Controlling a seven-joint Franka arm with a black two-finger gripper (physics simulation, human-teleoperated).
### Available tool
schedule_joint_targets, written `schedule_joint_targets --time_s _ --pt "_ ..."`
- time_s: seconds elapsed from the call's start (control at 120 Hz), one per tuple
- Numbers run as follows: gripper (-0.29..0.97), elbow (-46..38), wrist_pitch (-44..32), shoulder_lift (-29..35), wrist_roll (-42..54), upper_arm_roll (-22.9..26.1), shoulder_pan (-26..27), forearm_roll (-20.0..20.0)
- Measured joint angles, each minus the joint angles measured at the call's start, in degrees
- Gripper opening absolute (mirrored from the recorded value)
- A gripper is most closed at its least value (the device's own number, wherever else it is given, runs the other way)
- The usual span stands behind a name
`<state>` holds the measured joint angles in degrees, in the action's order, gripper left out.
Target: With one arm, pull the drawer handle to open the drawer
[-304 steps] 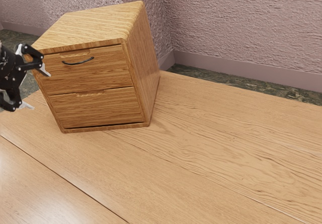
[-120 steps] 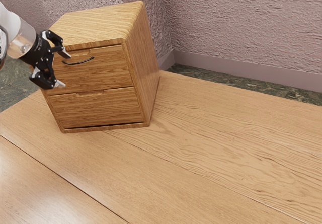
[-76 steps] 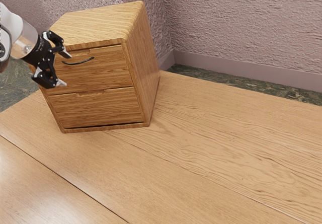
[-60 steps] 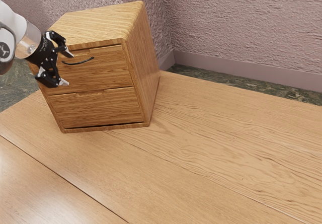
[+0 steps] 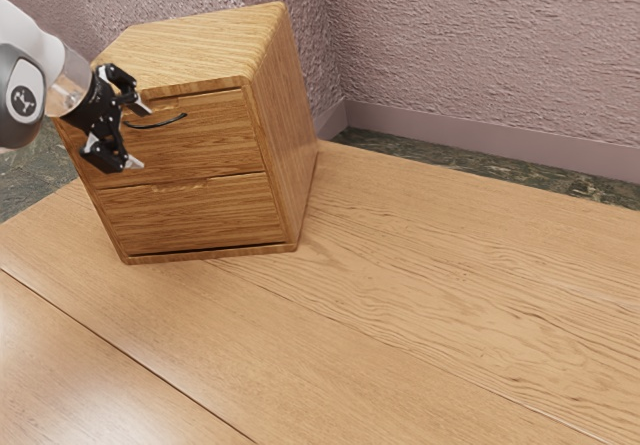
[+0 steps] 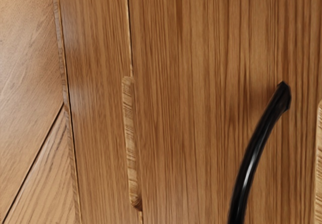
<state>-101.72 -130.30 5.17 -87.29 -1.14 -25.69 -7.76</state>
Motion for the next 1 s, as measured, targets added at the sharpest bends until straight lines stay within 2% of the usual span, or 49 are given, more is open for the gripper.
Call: schedule_joint_targets --time_s 0.417,0.667,1.0 --pt "0.65 -1.9 -0.1 0.3 0.0 -0.3 0.3 -0.1" --pt "0.65 -7.2 -0.1 4.8 0.0 -0.5 0.9 0.0" --pt "0.65 -18.2 0.1 16.8 -0.1 -0.5 0.9 0.0"
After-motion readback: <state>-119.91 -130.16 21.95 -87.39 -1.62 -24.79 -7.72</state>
